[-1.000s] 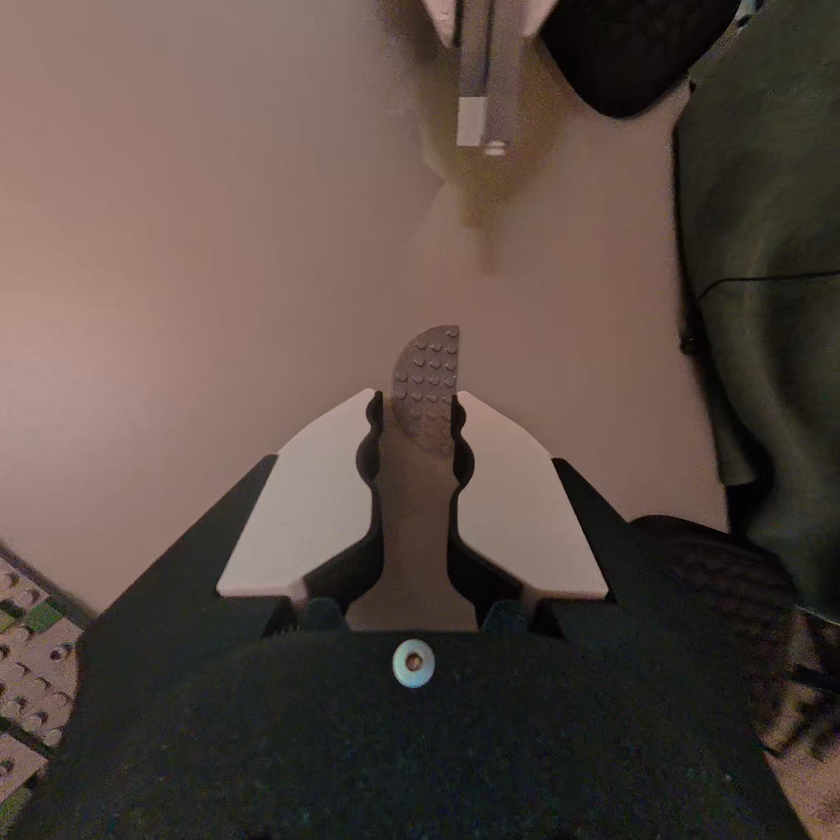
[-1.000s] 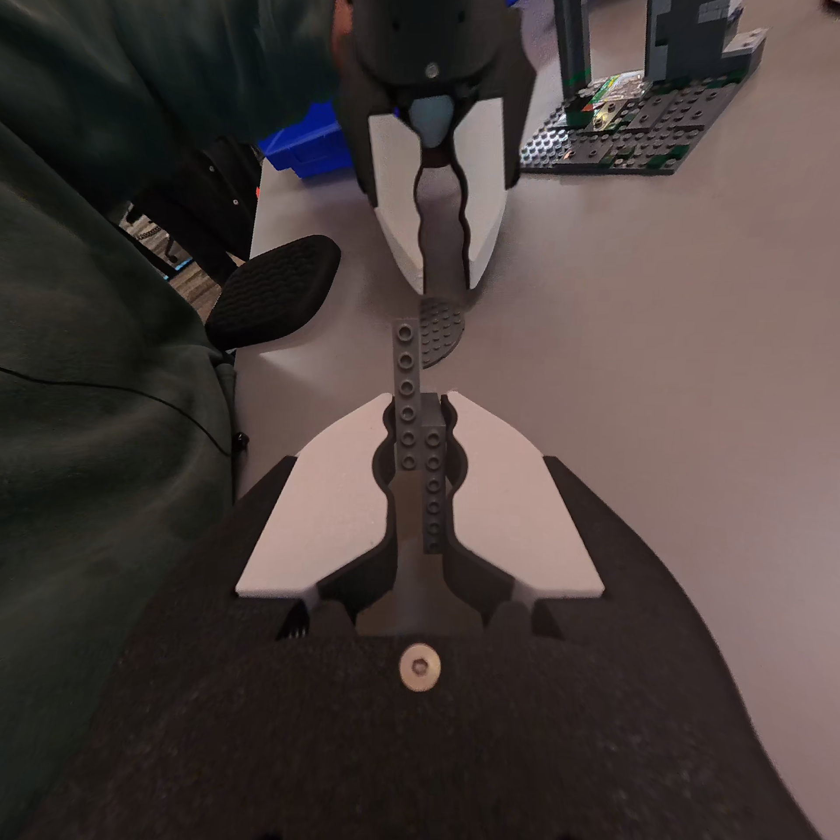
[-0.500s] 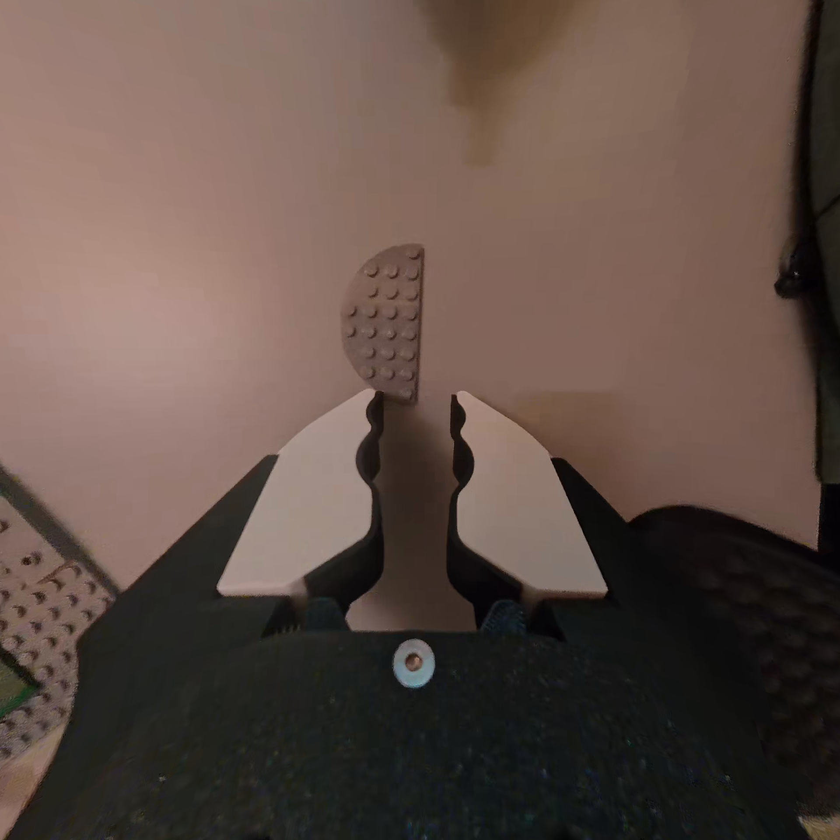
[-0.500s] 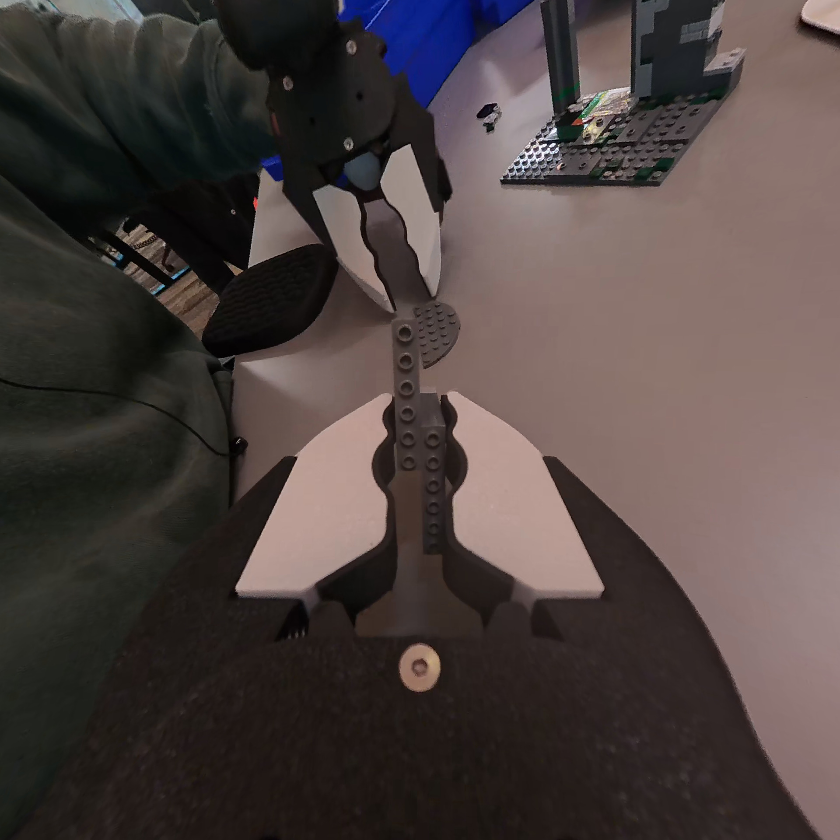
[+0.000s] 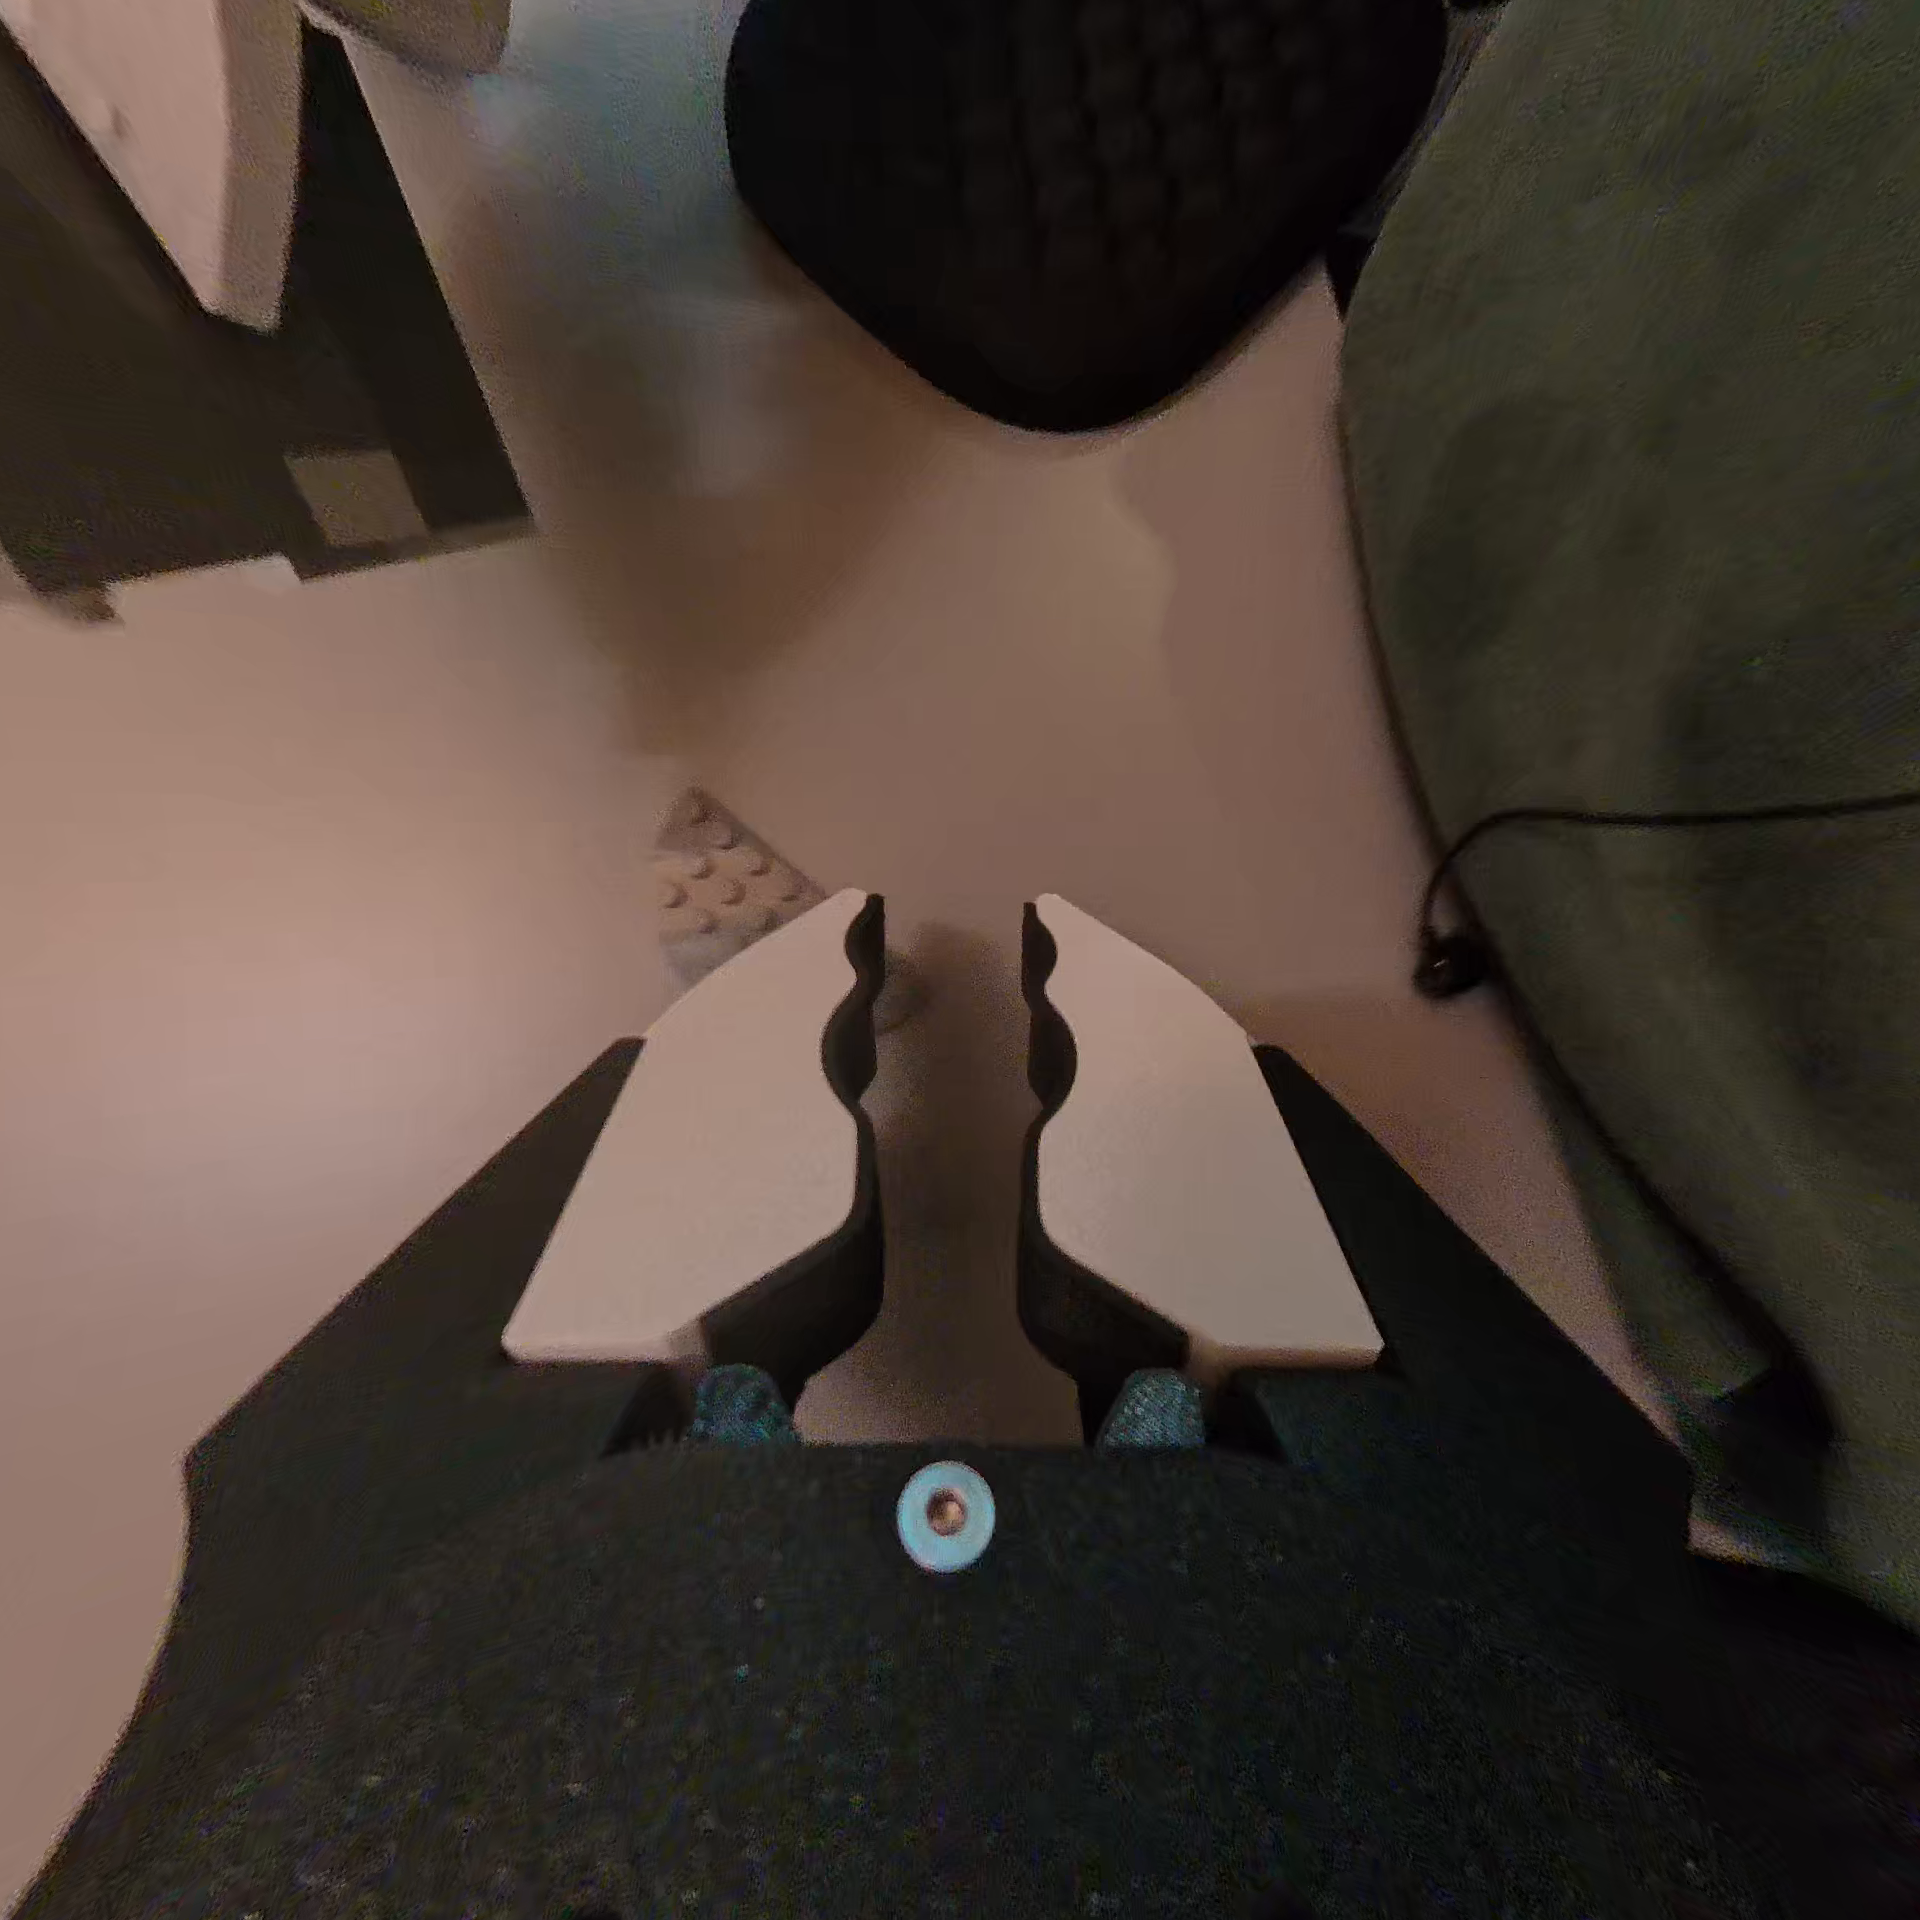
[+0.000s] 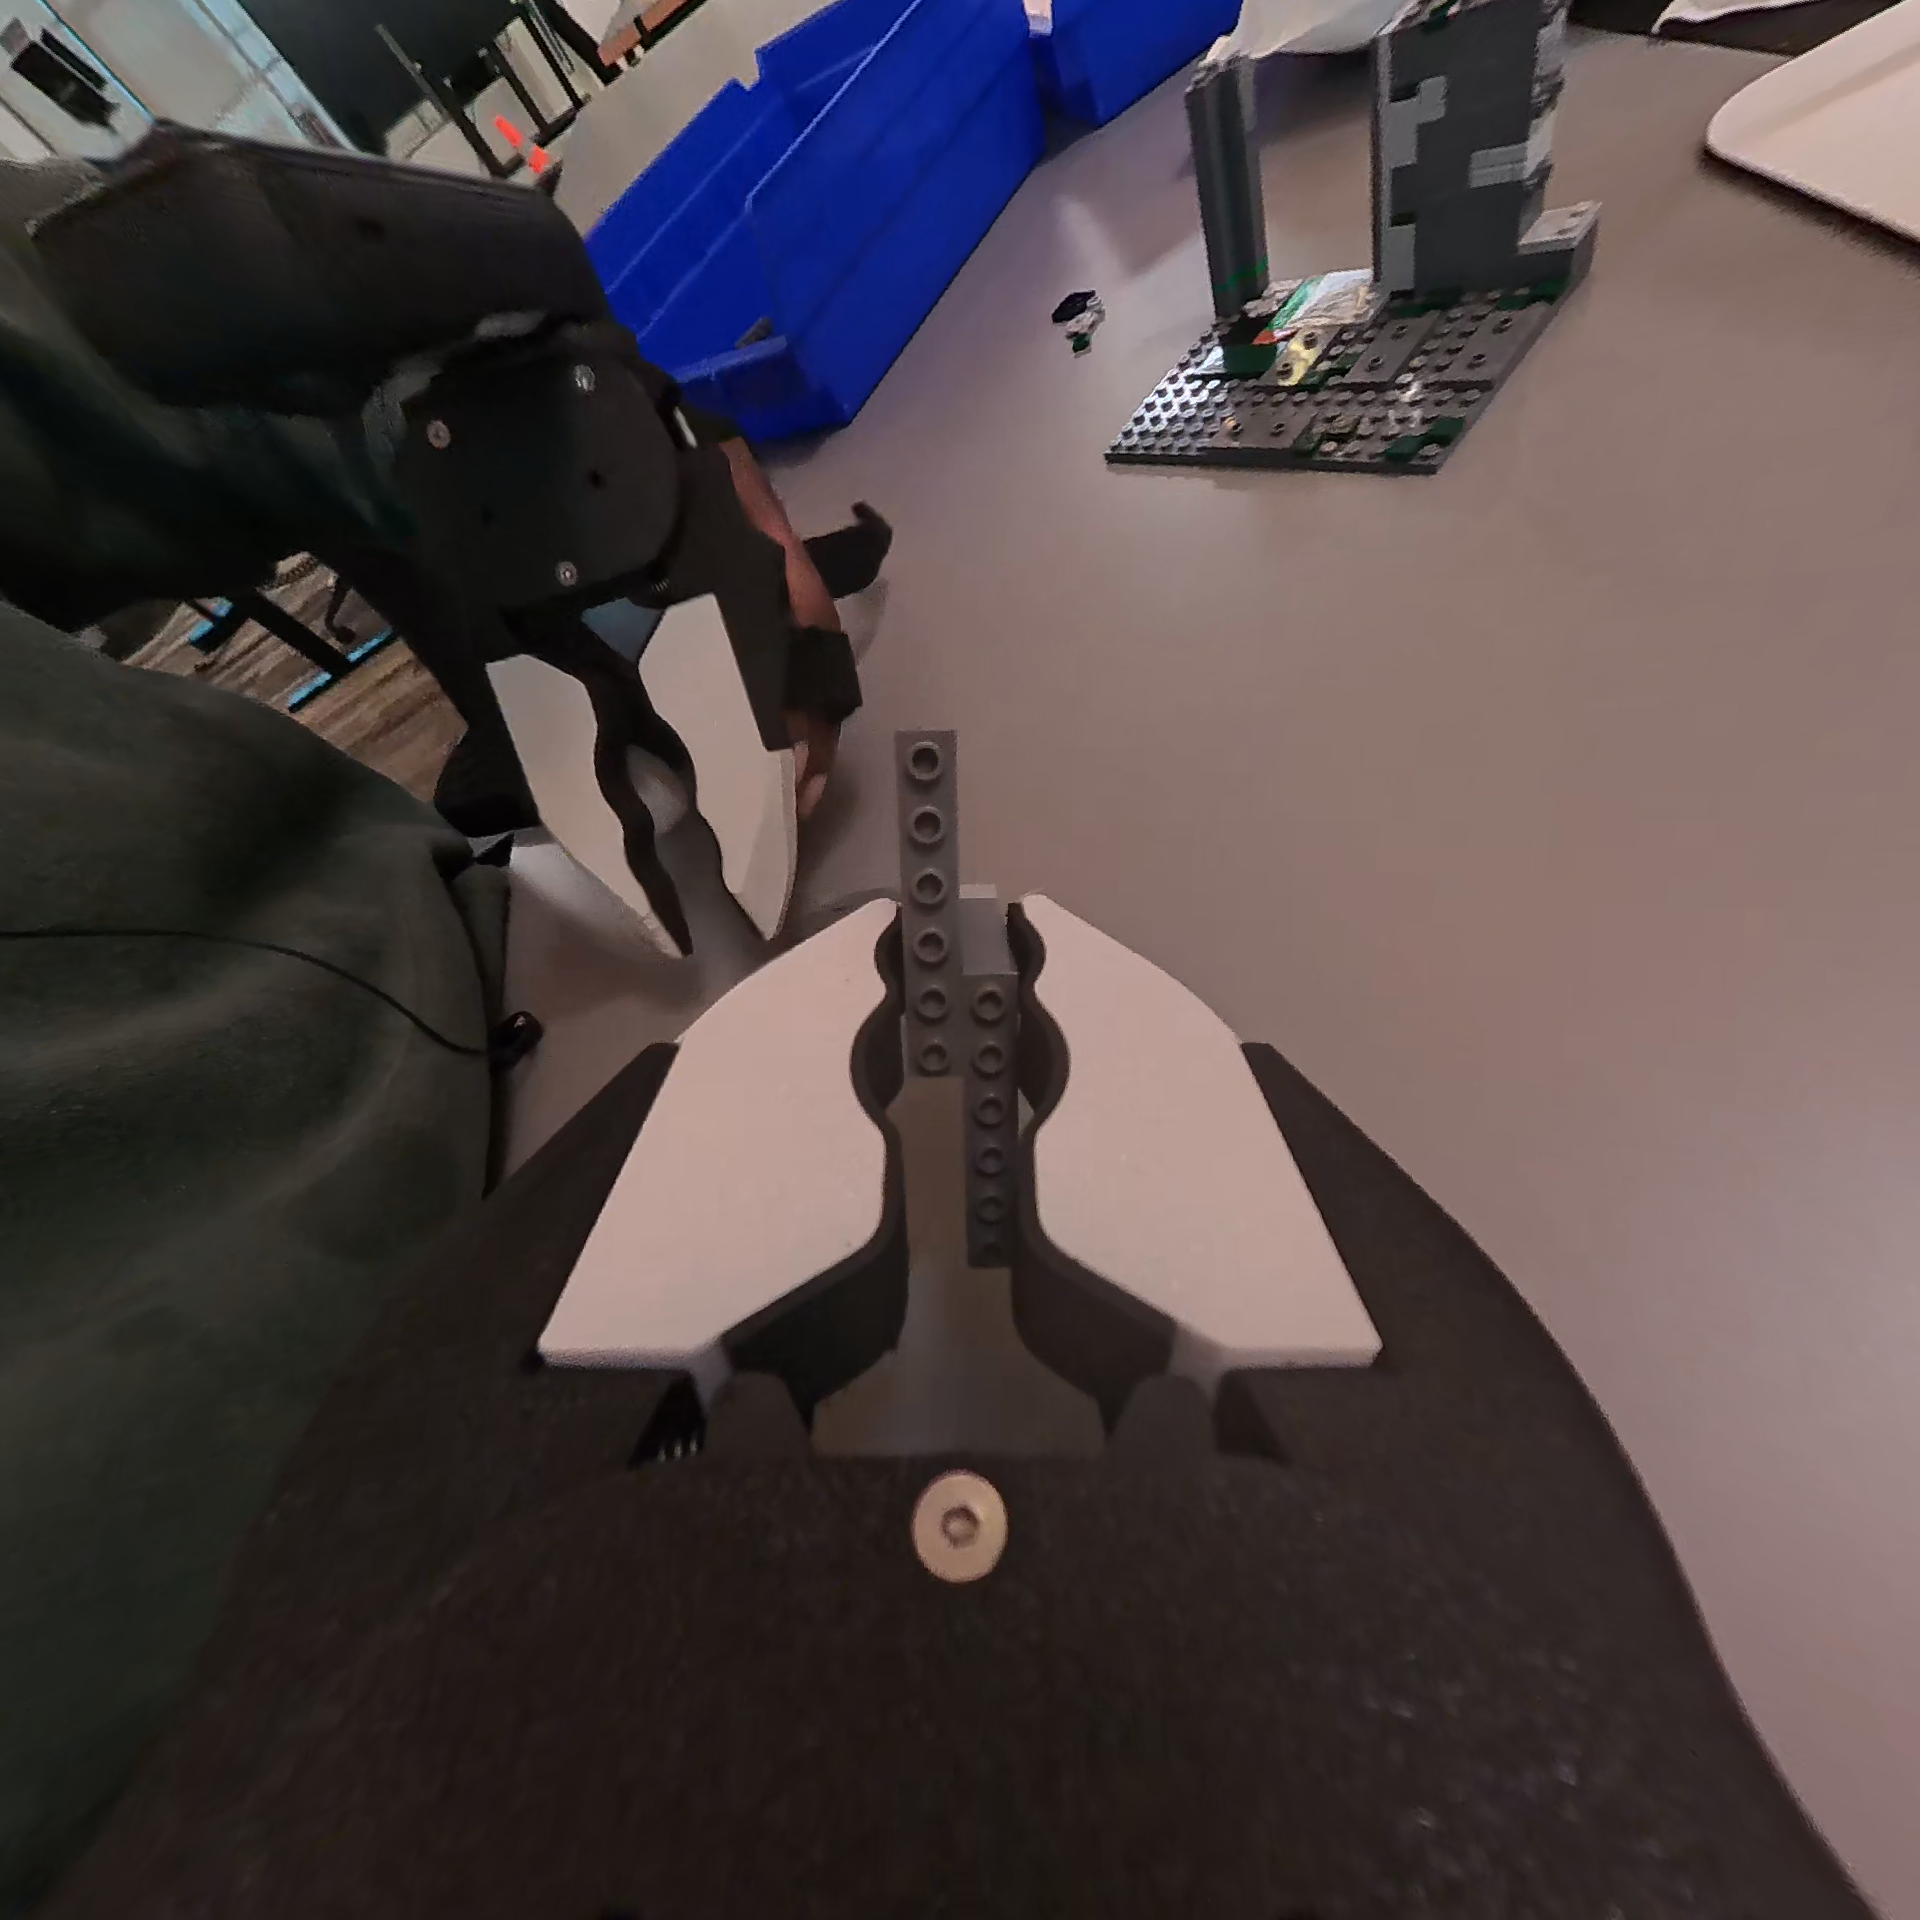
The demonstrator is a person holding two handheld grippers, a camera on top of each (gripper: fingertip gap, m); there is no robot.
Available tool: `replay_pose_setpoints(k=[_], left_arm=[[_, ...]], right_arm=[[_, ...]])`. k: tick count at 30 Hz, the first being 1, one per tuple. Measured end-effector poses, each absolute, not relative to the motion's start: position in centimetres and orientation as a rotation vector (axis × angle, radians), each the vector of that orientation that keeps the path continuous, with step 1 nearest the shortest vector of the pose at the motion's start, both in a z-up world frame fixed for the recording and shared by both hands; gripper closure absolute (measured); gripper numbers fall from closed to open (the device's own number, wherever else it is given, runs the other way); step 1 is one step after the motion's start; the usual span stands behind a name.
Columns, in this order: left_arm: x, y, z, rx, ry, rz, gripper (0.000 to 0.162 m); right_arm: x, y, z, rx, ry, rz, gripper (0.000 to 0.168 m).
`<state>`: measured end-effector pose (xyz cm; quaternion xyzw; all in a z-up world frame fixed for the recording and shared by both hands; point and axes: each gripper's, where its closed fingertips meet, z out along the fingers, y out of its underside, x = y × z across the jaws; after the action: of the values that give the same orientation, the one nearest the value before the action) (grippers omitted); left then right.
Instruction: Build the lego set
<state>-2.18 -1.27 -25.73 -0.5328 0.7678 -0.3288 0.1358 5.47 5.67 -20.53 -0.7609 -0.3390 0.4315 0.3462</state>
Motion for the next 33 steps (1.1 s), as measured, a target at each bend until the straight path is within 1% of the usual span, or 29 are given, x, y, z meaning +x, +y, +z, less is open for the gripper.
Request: replay_pose_setpoints(k=[1,6,8,16,23,29,33], left_arm=[[-2.1,-0.5,-25.8,-1.474,2.272,-0.891,0.136],[-2.0,2.0,-26.5,-0.95,2.582,-0.573,0.118],[-1.6,1.8,-26.1,-0.722,2.681,-0.504,0.116],[-2.0,1.3,-26.7,-0.002,3.027,-0.276,0.116],[-1.8,1.9,-27.2,0.438,3.093,-0.176,0.117],[-2.1,2.1,-28.4,0.649,3.092,-0.135,0.12],[-2.3,2.0,-28.3,0.562,3.115,-0.159,0.127]], right_arm=[[5.7,5.8,-20.5,-1.974,-0.871,1.115,0.152],[6.7,6.5,-20.3,-1.974,-0.822,1.108,0.152],[7.1,6.8,-20.3,-1.977,-0.806,1.102,0.152],[8.7,7.9,-20.3,-1.974,-0.735,1.12,0.152],[9.1,8.0,-20.6,-1.983,-0.732,1.112,0.152],[9.5,8.2,-20.5,-1.977,-0.719,1.118,0.152],[9.7,8.3,-20.1,-1.961,-0.695,1.138,0.152]])
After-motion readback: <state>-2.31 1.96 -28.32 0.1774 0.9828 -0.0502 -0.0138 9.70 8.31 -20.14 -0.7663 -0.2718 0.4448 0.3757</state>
